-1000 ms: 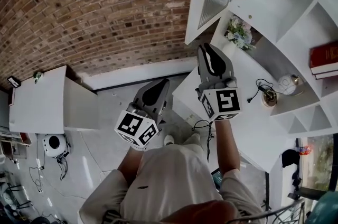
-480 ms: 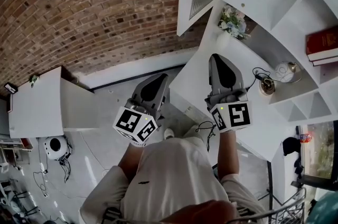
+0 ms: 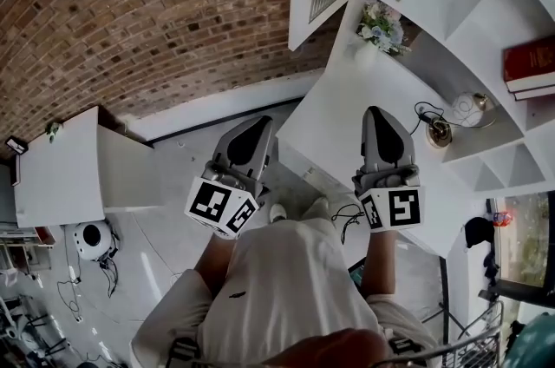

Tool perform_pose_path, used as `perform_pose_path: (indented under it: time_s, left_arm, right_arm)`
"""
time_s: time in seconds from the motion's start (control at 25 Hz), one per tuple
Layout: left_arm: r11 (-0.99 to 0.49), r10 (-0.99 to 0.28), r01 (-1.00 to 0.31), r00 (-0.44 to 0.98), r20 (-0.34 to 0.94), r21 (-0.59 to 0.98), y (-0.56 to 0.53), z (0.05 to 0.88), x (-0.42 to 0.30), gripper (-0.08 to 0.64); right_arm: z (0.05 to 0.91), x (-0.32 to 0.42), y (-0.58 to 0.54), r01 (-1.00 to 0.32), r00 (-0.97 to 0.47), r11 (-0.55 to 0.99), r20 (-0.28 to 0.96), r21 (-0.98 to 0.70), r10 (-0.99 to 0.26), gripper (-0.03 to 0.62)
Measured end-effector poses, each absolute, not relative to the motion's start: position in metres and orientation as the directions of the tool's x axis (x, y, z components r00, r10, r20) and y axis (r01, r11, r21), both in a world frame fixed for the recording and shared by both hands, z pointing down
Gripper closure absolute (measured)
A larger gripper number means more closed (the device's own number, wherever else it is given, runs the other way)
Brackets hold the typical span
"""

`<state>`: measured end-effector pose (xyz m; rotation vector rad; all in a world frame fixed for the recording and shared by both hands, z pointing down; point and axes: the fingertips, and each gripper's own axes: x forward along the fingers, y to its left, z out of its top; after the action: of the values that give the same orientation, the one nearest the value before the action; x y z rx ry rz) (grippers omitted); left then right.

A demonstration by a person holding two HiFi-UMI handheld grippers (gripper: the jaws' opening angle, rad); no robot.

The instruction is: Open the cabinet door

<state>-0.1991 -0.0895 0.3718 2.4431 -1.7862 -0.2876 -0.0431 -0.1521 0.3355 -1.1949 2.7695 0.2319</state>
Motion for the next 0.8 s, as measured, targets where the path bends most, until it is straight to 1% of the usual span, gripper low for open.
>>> perform_pose_path:
  time_s: [0.8]
  left_arm:
    - [-0.328,-0.944,-0.928,0.318,-0.087,0.175,-0.085,0.378,-0.19,0.551]
  right_arm:
    - [0.348,-0.001,-0.133,-0.806,-0.591,0.581,-0.146,0.108,-0.793,0.581]
